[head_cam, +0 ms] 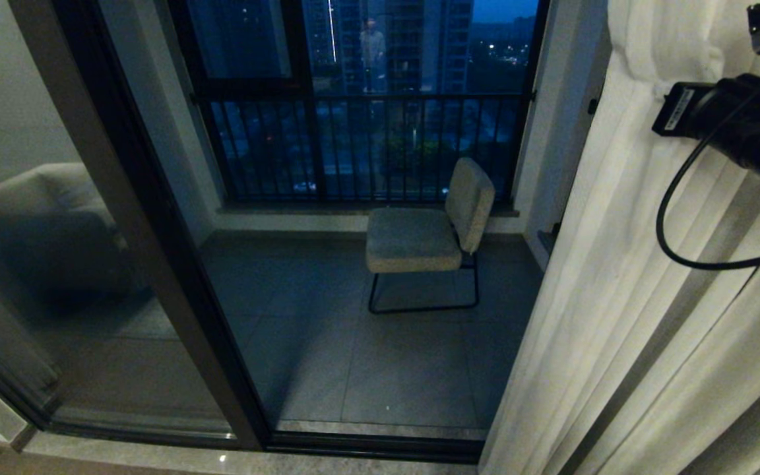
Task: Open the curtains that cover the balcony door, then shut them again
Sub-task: Close the inner curtains on both sides
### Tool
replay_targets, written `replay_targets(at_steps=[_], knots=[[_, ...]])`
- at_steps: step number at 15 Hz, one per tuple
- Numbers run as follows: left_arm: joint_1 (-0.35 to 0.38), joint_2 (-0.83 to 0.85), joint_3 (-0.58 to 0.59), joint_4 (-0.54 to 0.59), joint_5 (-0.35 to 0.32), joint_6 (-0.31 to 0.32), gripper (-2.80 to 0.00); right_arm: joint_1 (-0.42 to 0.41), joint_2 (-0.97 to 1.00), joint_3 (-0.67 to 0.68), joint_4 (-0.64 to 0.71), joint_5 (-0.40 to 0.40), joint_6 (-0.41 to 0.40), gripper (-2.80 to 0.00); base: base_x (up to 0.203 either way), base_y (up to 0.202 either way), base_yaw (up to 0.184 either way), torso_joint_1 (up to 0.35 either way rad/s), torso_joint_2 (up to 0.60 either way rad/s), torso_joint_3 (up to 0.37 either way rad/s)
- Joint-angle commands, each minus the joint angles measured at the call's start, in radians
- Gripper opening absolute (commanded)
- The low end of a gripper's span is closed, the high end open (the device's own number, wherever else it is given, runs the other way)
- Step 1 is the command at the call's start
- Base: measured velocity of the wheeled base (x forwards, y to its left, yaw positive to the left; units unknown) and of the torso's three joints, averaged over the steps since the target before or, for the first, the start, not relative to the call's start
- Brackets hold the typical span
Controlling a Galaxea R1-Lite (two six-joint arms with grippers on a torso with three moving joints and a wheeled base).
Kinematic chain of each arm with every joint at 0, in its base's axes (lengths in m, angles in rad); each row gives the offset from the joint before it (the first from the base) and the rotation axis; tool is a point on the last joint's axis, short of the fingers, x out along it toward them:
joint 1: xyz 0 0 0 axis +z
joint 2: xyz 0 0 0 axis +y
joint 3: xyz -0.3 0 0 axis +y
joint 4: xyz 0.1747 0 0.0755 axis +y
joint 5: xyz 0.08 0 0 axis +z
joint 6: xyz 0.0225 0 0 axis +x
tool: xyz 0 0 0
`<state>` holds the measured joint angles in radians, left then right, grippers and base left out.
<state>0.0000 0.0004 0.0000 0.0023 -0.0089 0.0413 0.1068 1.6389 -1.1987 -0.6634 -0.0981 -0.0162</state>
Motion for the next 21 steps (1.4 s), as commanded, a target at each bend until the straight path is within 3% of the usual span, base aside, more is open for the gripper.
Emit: replay_targets(at_steps=[1,14,21], knots=[[0.0,0.0,0.0,0.0,0.0,0.0,-2.8,0.001,0.004,0.001,-0.004,-0.002,0.001,-2.8,0.0,0.0,0.0,0.0,0.0,0.0],[0.0,0.0,0.0,-0.002,0.0,-0.024,-2.8,0.001,0.011,0.001,-0.004,-0.025,0.001,-2.8,0.0,0.003,0.0,0.0,0.0,0.0],[0.0,0.0,0.0,-0.002,0.0,-0.025,-2.8,0.001,0.009,0.001,-0.004,-0.025,-0.001,-2.8,0.0,0.155,-0.001,-0.002,0.0,0.002]])
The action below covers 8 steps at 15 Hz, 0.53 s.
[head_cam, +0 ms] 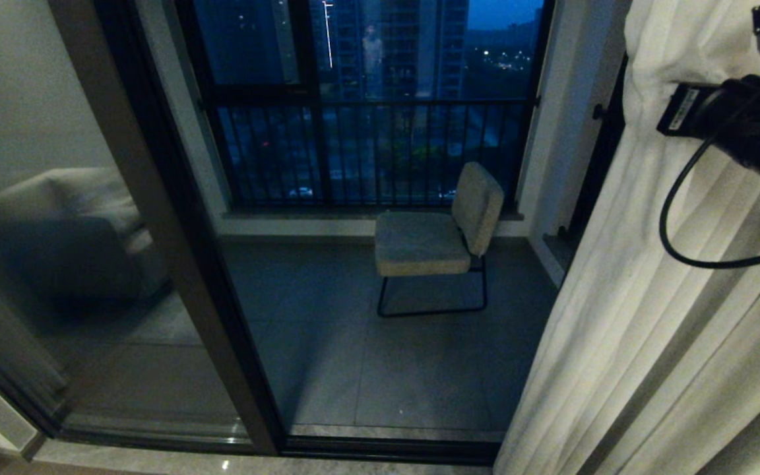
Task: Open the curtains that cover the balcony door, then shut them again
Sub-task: Close the inner curtains on both sides
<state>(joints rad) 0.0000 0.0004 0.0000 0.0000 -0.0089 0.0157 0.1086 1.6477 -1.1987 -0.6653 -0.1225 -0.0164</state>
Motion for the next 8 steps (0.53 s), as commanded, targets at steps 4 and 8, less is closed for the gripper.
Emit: replay_targets(at_steps=[4,8], knots=[[0.0,0.0,0.0,0.0,0.0,0.0,-2.8,0.0,0.0,0.001,-0.002,0.0,0.0,-2.8,0.0,0.196,0.002,0.01,0.0,0.001],[0.0,0.0,0.0,0.0,0.0,0.0,-2.8,0.0,-0.003,0.006,-0.002,0.0,0.0,-2.8,0.0,0.193,-0.001,0.002,0.0,0.002]])
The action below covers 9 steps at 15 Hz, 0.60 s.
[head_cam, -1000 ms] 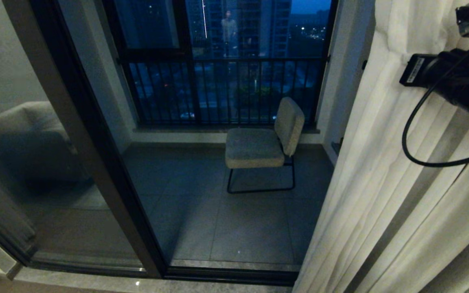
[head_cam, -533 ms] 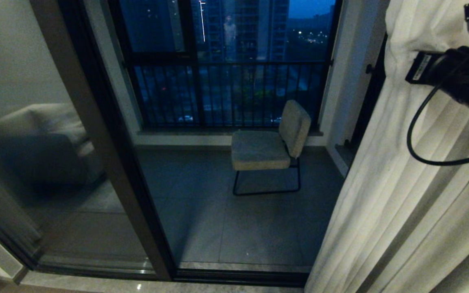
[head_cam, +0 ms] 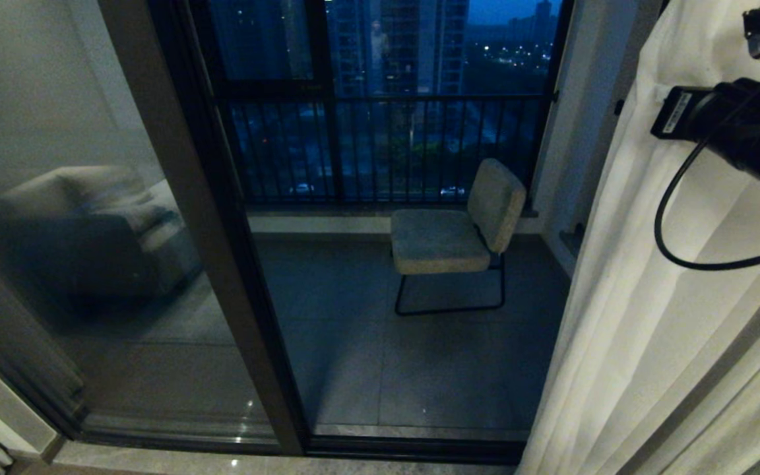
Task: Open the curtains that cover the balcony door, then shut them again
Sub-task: Close the inner curtains on both sides
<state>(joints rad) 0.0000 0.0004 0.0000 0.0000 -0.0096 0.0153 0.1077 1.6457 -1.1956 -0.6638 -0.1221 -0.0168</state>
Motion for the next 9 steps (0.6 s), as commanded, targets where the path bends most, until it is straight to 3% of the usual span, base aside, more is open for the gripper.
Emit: replay_targets(at_steps=[1,9], knots=[[0.0,0.0,0.0,0.001,0.0,0.0,-2.8,0.001,-0.003,0.008,-0.003,-0.001,0.0,-2.8,0.0,0.191,-0.002,0.007,0.0,0.004],[0.0,0.0,0.0,0.002,0.0,0.0,-2.8,0.001,-0.009,0.011,-0.003,-0.001,-0.002,-2.8,0.0,0.187,-0.001,0.001,0.0,0.004]])
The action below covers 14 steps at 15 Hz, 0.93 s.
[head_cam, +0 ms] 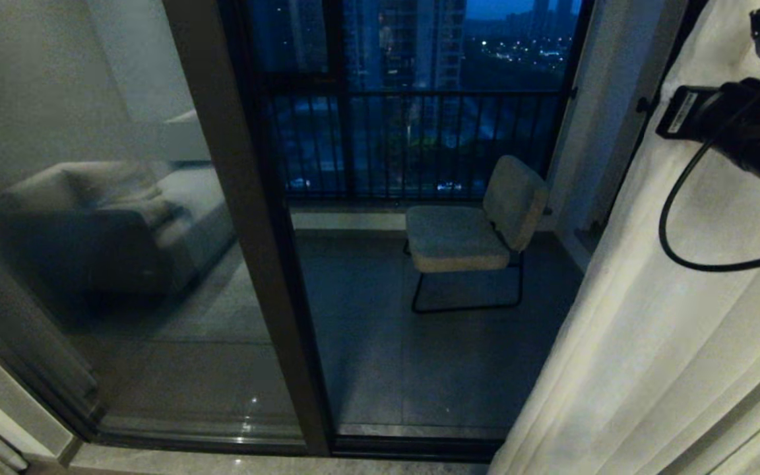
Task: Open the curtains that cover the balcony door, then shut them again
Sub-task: Close the inner curtains on both sides
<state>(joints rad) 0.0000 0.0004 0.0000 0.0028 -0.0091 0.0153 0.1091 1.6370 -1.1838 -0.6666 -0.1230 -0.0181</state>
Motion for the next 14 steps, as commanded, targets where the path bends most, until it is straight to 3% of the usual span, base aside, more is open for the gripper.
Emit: replay_targets(at_steps=[1,14], knots=[[0.0,0.0,0.0,-0.001,0.0,0.0,-2.8,0.0,0.0,0.0,-0.001,-0.001,0.0,-2.8,0.0,0.194,0.0,0.008,0.0,0.007],[0.0,0.0,0.0,-0.001,0.0,0.0,-2.8,0.0,0.001,0.0,-0.001,-0.001,-0.001,-2.8,0.0,0.192,0.001,0.001,0.0,0.002]])
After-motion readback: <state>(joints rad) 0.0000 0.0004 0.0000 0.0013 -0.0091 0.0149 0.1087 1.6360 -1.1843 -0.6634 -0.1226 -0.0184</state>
